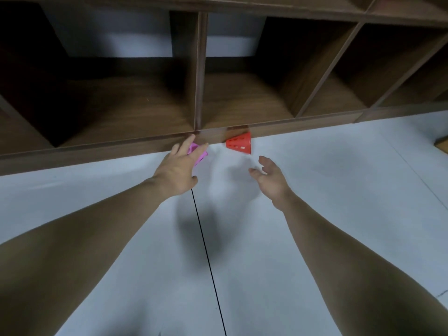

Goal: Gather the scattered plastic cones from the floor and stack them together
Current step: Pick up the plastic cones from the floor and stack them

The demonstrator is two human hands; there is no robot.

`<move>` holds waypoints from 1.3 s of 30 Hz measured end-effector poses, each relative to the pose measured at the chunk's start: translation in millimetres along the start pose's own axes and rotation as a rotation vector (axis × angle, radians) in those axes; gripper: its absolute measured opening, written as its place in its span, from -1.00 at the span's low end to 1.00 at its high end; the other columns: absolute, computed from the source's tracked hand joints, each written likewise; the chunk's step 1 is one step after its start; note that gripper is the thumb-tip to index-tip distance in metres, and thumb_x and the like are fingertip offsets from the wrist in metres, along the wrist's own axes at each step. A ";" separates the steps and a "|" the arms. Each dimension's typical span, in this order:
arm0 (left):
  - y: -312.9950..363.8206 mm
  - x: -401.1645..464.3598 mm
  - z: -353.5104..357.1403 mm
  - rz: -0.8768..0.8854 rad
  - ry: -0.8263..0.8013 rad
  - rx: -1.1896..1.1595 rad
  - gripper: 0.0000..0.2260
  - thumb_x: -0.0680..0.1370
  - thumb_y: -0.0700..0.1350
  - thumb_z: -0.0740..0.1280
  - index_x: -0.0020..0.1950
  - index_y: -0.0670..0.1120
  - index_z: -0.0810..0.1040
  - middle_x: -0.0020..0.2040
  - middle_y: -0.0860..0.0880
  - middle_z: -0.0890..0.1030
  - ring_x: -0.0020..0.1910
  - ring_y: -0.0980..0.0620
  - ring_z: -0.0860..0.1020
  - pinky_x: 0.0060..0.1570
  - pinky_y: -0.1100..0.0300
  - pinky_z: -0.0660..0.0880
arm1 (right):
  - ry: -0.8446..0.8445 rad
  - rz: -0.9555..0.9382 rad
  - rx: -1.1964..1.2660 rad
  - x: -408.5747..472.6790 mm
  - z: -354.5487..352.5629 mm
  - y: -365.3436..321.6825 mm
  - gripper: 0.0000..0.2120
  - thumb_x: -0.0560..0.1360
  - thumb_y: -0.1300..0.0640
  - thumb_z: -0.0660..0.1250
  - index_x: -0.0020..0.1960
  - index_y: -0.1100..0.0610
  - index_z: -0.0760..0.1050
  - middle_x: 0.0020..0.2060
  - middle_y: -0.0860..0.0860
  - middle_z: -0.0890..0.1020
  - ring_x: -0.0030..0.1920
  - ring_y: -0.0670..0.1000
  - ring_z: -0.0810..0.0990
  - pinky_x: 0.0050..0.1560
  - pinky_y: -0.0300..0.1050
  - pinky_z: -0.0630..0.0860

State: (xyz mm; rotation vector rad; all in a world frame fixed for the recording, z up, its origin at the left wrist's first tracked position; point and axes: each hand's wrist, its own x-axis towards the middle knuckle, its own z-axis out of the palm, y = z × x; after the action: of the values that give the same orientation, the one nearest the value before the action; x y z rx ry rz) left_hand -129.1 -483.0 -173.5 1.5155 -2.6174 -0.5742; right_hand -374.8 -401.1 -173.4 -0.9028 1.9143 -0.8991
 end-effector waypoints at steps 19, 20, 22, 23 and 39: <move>-47.5 -34.4 -5.4 0.074 -0.029 0.051 -0.20 0.49 -0.07 0.41 0.62 0.19 0.06 0.28 0.04 0.41 0.24 0.01 0.35 0.29 0.16 0.33 | 0.038 -0.138 -0.119 58.4 36.8 -21.0 -0.68 0.60 0.28 0.30 0.35 0.15 0.48 0.11 -0.01 0.54 0.04 -0.05 0.53 -0.14 -0.52 0.42; -49.0 -37.6 -4.1 0.073 -0.041 0.044 -0.21 0.49 -0.06 0.41 0.62 0.18 0.07 0.26 0.03 0.42 0.23 0.01 0.35 0.29 0.16 0.32 | 0.076 -0.124 -0.085 57.6 40.5 -22.8 -0.77 0.60 0.29 0.31 0.24 0.19 0.53 0.04 0.01 0.56 -0.02 -0.05 0.55 -0.19 -0.54 0.41; -49.6 -40.4 -1.1 0.065 -0.042 0.036 -0.24 0.48 -0.05 0.41 0.61 0.15 0.12 0.24 0.00 0.45 0.22 -0.01 0.37 0.27 0.16 0.31 | 0.135 -0.103 -0.007 56.4 47.2 -25.0 -0.93 0.58 0.28 0.35 0.05 0.23 0.57 -0.05 0.05 0.59 -0.05 0.02 0.59 -0.11 -0.46 0.45; -49.4 -40.4 0.6 0.062 -0.038 0.036 -0.25 0.47 -0.05 0.41 0.59 0.14 0.16 0.25 -0.01 0.47 0.23 -0.03 0.39 0.28 0.15 0.31 | 0.141 -0.097 0.031 56.8 50.1 -25.5 -0.95 0.57 0.27 0.37 0.00 0.26 0.58 -0.07 0.06 0.61 -0.05 0.05 0.60 -0.07 -0.38 0.47; -112.5 -100.2 -36.5 0.044 -0.071 0.243 -0.51 0.42 0.31 0.40 0.30 0.16 0.51 0.13 0.10 0.54 0.16 0.01 0.42 0.15 0.15 0.30 | -0.090 -0.098 0.207 -47.5 79.6 -34.4 -0.84 0.51 0.17 0.44 -0.24 0.10 0.55 -0.09 0.10 0.57 -0.19 -0.05 0.57 -0.13 -0.19 0.48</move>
State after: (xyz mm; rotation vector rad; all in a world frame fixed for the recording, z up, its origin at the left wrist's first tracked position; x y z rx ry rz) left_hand 23.8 -458.7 -165.7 1.5182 -2.8558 -0.3219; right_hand -276.9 -398.1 -160.0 -0.9029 1.6777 -1.0751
